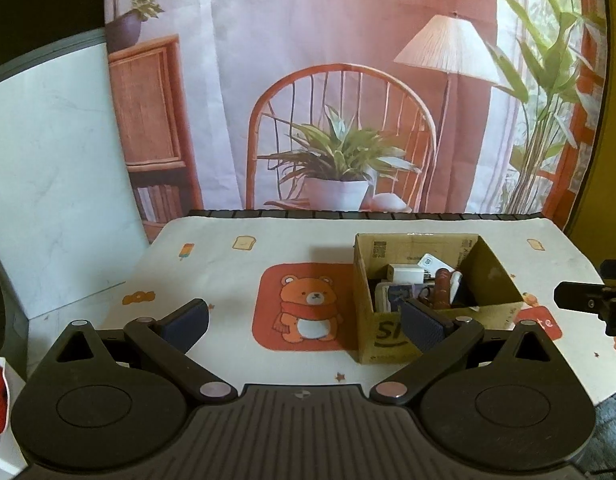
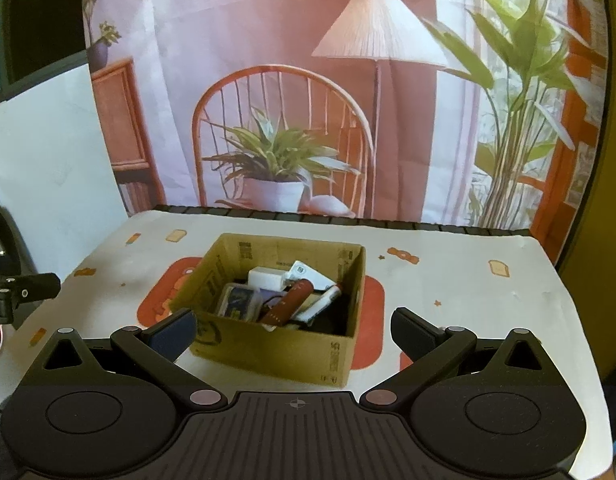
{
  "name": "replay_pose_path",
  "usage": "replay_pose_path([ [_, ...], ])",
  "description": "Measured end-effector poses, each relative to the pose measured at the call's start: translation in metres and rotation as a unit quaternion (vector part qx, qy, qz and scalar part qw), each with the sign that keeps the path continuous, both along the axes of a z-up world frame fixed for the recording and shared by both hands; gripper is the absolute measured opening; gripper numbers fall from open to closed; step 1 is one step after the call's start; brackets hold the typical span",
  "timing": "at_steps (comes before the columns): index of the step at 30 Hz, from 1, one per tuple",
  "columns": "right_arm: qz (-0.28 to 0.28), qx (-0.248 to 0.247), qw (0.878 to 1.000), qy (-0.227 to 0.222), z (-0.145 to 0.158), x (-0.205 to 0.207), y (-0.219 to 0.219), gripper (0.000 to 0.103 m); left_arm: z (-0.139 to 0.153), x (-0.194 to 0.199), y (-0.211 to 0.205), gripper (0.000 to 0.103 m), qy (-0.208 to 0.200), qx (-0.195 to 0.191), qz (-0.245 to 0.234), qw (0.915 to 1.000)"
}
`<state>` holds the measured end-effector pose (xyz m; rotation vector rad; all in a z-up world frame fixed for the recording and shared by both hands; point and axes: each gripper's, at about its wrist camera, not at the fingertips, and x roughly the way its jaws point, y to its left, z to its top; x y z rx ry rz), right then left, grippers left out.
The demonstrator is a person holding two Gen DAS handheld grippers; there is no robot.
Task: Organize rigid objects
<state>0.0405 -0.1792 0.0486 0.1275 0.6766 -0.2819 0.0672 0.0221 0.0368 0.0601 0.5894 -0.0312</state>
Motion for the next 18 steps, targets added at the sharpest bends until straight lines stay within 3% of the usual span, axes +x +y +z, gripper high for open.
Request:
replay_pose_path([
  [6,-0.001,-0.002,1.0,0.003,0.002,-0.022,0.012,0.103,0.004,-0.027,-0.005,0.103,-0.012,0.01,0.003,0.9999],
  [10,-0.006,0.007,1.0,0.007,-0.004,-0.031,0.015,0.103,0.001,-0.033,-0.002,0.103,-0.01,-0.005,0.013,0.9999],
  [18,-0.025,0.017,0.999,0.011,-0.02,-0.048,0.018,0.103,-0.01,-0.043,0.0,0.103,-0.005,0.013,0.028,0.9995],
])
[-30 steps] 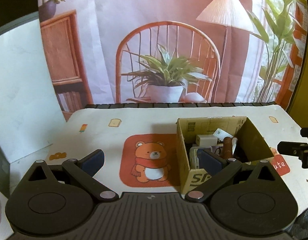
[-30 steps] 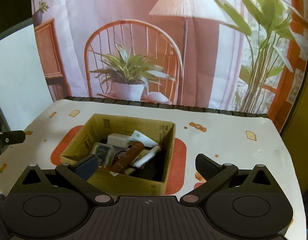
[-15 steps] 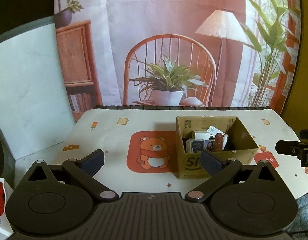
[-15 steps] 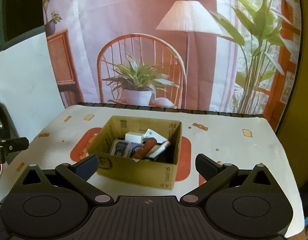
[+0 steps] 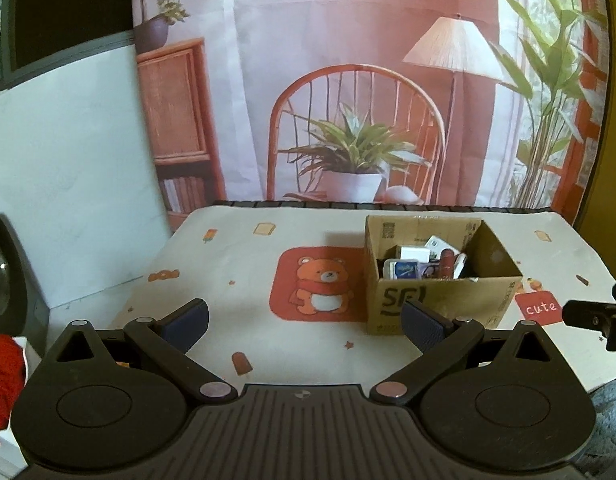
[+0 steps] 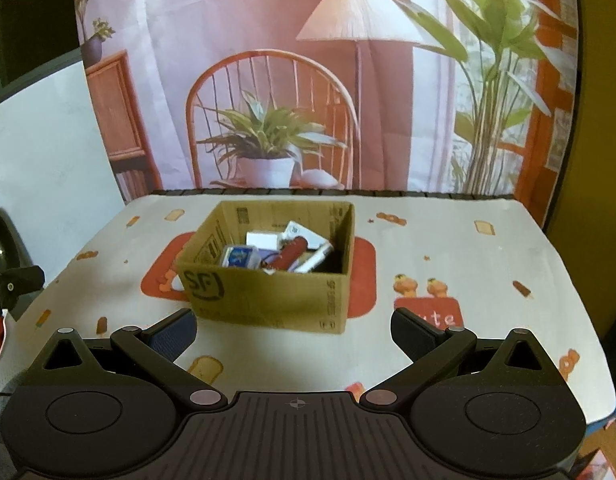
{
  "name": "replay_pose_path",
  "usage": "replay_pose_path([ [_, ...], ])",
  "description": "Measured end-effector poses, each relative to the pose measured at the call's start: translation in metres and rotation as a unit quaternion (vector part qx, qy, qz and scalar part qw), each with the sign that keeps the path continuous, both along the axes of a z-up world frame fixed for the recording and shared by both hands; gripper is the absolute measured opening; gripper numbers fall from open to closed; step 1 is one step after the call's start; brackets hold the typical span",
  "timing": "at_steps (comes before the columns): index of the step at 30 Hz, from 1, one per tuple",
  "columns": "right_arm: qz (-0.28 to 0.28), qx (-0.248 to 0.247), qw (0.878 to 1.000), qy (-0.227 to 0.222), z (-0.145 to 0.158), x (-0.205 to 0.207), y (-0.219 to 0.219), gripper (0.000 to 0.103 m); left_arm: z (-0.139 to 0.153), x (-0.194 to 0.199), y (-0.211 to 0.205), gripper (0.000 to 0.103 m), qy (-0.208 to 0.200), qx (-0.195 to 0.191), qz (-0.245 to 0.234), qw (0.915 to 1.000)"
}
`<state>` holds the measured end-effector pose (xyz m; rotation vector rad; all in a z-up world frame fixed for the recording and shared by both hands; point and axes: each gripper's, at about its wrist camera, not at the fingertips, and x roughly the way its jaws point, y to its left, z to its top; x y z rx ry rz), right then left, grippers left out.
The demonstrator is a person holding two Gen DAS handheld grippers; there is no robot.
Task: Organize rigid objects
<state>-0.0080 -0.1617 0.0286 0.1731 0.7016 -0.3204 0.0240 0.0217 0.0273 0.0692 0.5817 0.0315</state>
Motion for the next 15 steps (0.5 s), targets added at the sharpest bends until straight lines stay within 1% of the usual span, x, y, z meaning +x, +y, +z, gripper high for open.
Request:
replay_pose_path([
  [6,-0.004,-0.002,1.0,0.003,-0.0065,-0.0072,0.0019,0.103,-0.0082,-0.0012,-0.0044,0.103,0.013,0.005,-0.009,0.9999],
  [15,-0.001,-0.013,1.0,-0.005,-0.004,-0.0087,0.006,0.103,-0.0094,-0.0033,-0.0038,0.103,0.008,0.002,-0.015,0.9999],
])
